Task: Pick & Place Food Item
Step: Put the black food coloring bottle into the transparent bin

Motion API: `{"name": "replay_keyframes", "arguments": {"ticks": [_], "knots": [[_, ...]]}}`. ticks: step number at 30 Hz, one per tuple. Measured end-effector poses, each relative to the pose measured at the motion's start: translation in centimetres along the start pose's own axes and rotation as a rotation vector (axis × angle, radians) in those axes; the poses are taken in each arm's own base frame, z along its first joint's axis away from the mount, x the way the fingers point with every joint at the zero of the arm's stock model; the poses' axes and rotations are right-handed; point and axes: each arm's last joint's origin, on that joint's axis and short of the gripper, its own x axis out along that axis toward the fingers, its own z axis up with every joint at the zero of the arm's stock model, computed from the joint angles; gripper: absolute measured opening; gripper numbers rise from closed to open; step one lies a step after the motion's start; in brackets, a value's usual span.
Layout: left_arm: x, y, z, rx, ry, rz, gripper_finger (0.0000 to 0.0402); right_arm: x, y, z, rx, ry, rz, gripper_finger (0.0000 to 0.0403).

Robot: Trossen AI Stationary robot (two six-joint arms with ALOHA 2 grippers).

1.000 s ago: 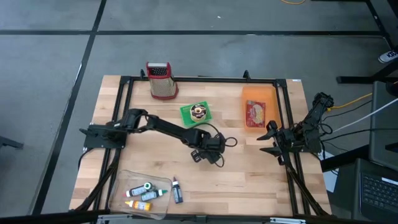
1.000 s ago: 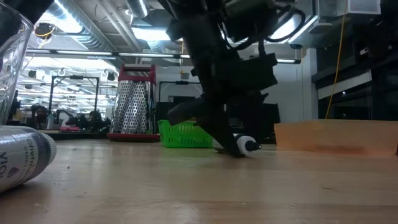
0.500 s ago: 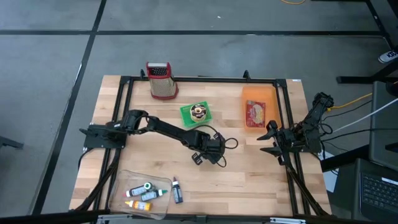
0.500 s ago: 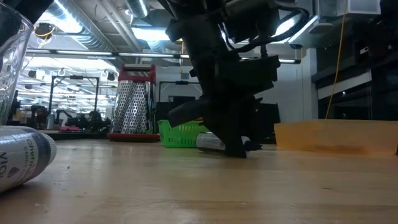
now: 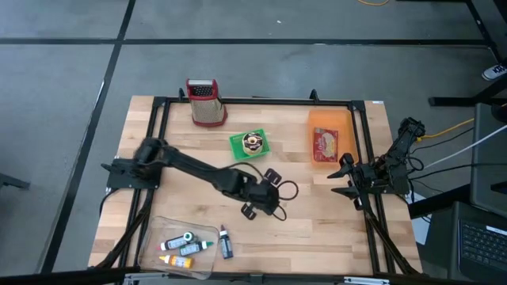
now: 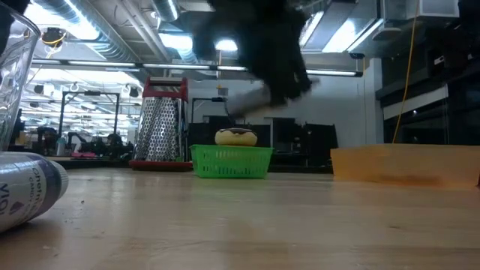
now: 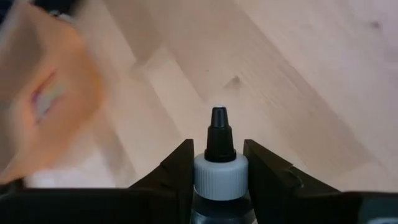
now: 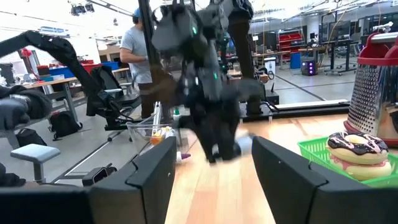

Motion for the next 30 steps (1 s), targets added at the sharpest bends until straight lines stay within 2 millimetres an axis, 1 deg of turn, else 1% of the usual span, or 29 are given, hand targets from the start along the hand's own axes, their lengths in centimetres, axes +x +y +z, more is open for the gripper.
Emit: {"name": "replay_keyframes", "arguments": {"ticks": [2, 5, 7, 12, 14, 15, 19, 22, 25, 30], "knots": [[-2.6, 0.0, 0.6, -0.041, -0.041, 0.029, 0.011, 0.0, 0.0, 0.0, 0.0, 0.0, 0.0, 0.0213], [-7.5, -0.2, 1.5, -0.142, -0.14, 0.053, 0.011, 0.0, 0.0, 0.0, 0.0, 0.0, 0.0, 0.0213], [-10.2, -0.6, 1.8, -0.212, -0.188, 0.045, 0.011, 0.0, 0.0, 0.0, 0.001, 0.0, 0.001, 0.0213], [-16.2, -3.2, 1.8, -0.326, -0.241, 0.053, 0.011, 0.0, 0.0, 0.0, 0.005, 0.0, 0.001, 0.0213], [-18.2, -4.7, 1.6, -0.379, -0.249, 0.02, 0.011, 0.0, 0.0, 0.0, 0.008, 0.0, 0.001, 0.0213], [-18.9, -5.5, 1.5, -0.406, -0.246, 0.004, 0.011, 0.0, 0.0, 0.0, 0.009, 0.0, 0.001, 0.0213], [-21.1, -9.2, 1.6, -0.477, -0.244, -0.014, 0.011, 0.0, 0.0, 0.0, 0.009, -0.001, 0.001, 0.0213], [-21.8, -12.2, 1.6, -0.537, -0.252, -0.037, 0.011, 0.0, 0.0, 0.0, 0.01, -0.001, 0.001, 0.0213], [-21.3, -15.4, 0.6, -0.606, -0.232, -0.018, 0.011, 0.0, 0.0, 0.0, 0.013, -0.004, 0.001, 0.0213], [-20.1, -20.4, -2.0, -0.723, -0.196, 0.011, 0.011, 0.0, 0.0, 0.1, 0.016, -0.005, 0.001, 0.0213]]}}
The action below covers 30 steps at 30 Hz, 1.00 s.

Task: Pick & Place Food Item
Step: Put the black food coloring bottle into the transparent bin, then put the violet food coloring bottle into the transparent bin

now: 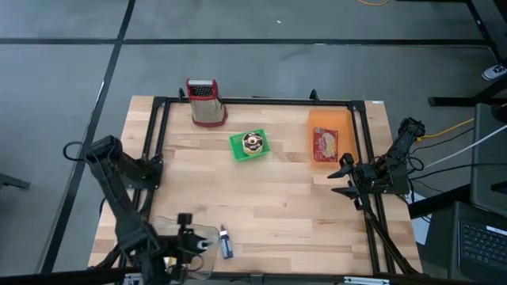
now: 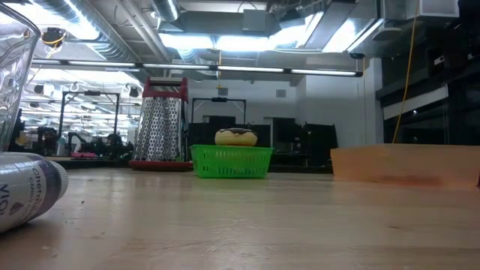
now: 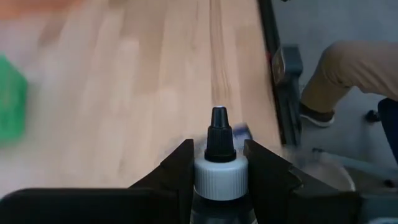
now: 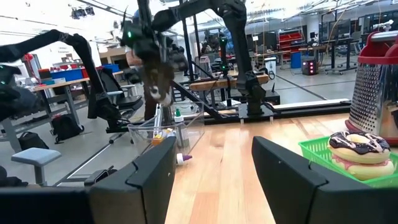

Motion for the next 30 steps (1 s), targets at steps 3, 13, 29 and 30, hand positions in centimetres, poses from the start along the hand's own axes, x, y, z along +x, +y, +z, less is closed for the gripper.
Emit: {"name": "replay_keyframes", "arguments": {"ticks": [3, 13, 29, 30], "knots": [[0.3, -0.5, -2.5, -0.063, -0.01, 0.022, 0.011, 0.0, 0.0, 0.0, 0.001, -0.002, 0.0, 0.0213], [1.4, -1.0, -7.5, -0.163, -0.199, 0.085, 0.011, 0.0, 0.0, 0.1, -0.02, -0.009, -0.001, 0.0213], [1.9, -1.2, -8.3, -0.211, -0.241, 0.065, 0.0228, 0.0, -0.1, 0.1, -0.023, -0.01, -0.019, 0.0213], [1.8, -1.3, -8.0, -0.182, -0.259, 0.067, 0.0232, 0.0, -0.1, 0.1, -0.023, -0.01, -0.019, 0.0213]]}}
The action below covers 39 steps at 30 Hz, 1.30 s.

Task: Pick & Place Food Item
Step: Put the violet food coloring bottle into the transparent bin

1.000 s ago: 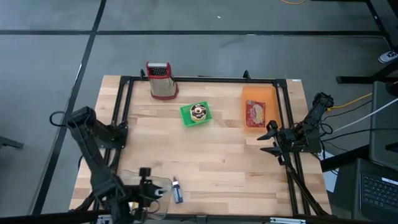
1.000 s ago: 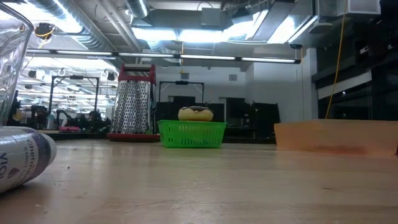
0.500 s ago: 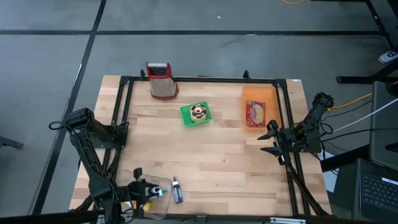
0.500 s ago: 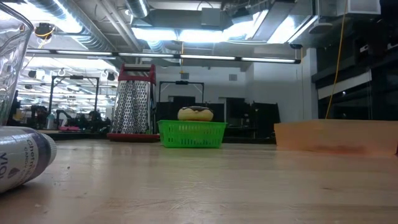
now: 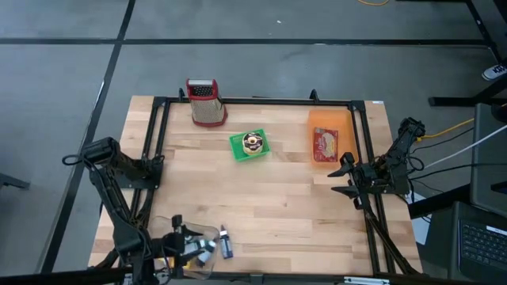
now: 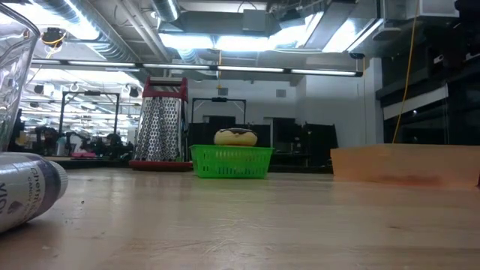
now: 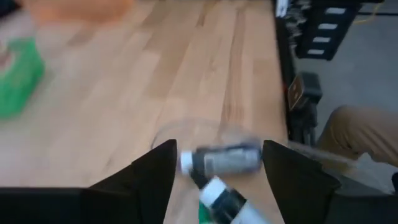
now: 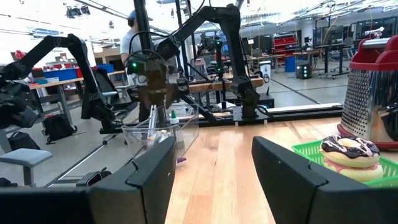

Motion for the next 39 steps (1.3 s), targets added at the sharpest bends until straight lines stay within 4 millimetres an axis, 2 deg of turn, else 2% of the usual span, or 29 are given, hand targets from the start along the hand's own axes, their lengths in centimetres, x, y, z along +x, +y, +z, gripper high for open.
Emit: {"name": "replay_keyframes", "arguments": {"ticks": [4, 9, 13, 17, 20, 25, 31, 39], "knots": [[0.1, -1.0, 2.5, 0.122, -0.039, -0.017, 0.0236, 0.0, 0.0, 0.0, 0.0, -0.001, 0.0, 0.0213], [1.1, -1.3, 7.0, 0.289, -0.029, -0.03, 0.0225, 0.0, 0.0, 0.0, 0.003, -0.004, 0.0, 0.0213], [3.0, -0.7, 10.5, 0.404, 0.056, -0.138, 0.0212, 0.0, 0.0, 0.1, 0.006, -0.007, 0.001, 0.0213], [5.8, 0.9, 12.3, 0.486, 0.172, -0.291, 0.0203, 0.0, 0.0, 0.1, -0.004, -0.008, 0.0, 0.0213], [8.2, 2.1, 12.5, 0.524, 0.268, -0.389, 0.0202, 0.0, 0.0, 0.1, -0.017, -0.008, 0.0, 0.0213], [11.7, 2.8, 11.5, 0.615, 0.386, -0.499, 0.0202, 0.0, 0.0, 0.1, -0.019, -0.007, 0.0, 0.0213], [13.9, 1.5, 10.5, 0.785, 0.546, -0.506, 0.0202, 0.0, 0.0, 0.1, -0.019, -0.007, 0.001, 0.0213], [17.2, -1.0, 8.9, 0.905, 0.721, -0.519, 0.0202, 0.0, 0.0, 0.1, -0.017, -0.008, 0.001, 0.0213]]}}
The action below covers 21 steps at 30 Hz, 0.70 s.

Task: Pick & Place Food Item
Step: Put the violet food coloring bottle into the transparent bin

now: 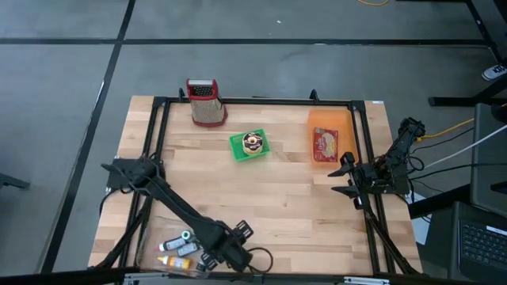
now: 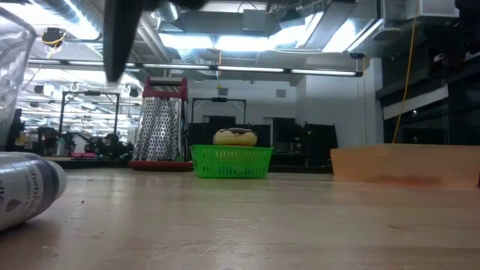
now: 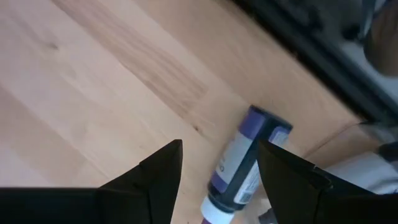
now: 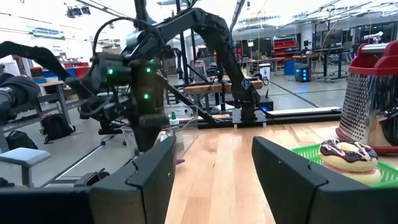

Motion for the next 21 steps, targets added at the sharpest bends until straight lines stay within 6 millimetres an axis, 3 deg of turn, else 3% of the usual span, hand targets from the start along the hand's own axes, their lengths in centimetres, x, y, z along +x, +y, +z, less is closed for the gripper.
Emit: {"name": "replay_keyframes", "arguments": {"ticks": [6, 21], "knots": [[1.9, 0.2, 0.3, 0.025, 0.113, -0.098, 0.0202, 0.0, 0.0, 0.0, 0.0, 0.0, 0.003, 0.0213], [2.1, 0.5, 0.0, 0.002, 0.141, -0.161, 0.0196, 0.0, 0.0, 0.0, -0.001, 0.0, 0.0, 0.0213]]}}
